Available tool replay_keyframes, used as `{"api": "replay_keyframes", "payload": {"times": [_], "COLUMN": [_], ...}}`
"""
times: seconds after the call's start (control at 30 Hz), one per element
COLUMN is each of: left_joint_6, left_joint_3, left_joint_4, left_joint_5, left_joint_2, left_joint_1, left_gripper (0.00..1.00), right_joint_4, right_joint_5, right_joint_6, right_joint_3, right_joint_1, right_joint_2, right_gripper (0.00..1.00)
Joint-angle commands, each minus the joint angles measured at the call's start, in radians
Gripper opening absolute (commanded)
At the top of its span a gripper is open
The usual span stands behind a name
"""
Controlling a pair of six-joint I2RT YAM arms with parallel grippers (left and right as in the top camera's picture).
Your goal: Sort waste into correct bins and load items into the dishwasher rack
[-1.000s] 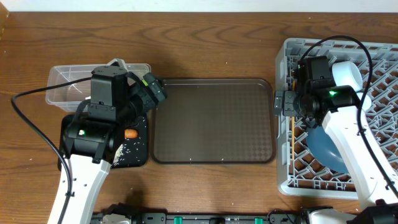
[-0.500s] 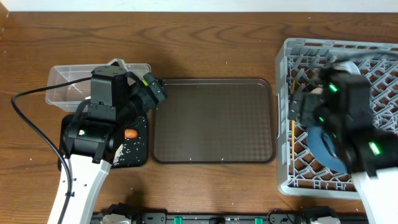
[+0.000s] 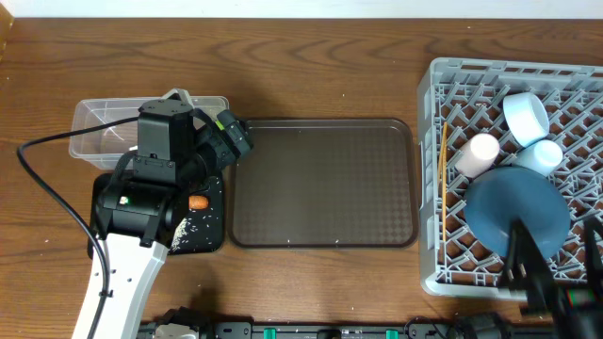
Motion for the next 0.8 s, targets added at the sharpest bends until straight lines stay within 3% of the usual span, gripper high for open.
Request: {"api": "replay_keyframes", "payload": {"times": [0.0,0.33,0.6,0.77], "left_joint_6": [0.017,0.017,0.017,0.017], "left_joint_3": [0.011,0.011,0.012,0.011], "left_joint_4": [0.000,0.000,0.000,0.000], "left_joint_5": [-0.012,-0.012,-0.012,-0.012], "left_joint_2": [0.000,0.000,0.000,0.000], "left_joint_1": [0.005,0.005,0.005,0.005], "left_gripper": [0.98,0.98,0.98,0.98], "right_joint_4": [0.023,0.325,0.809,1.017], "right_joint_5": [0.016,0.030,0.009,0.009], "right_joint_6": [0.012,0.013,0.077,0.092], "right_joint_3": [-0.069,-0.479,-0.896,-1.090], "right_joint_1": [0.014,0.014,0.013,0.014], "right_joint_2": [-0.103,-0.293,-0.298,-0.298], "right_gripper": [0.99,0.99,0.99,0.99]}}
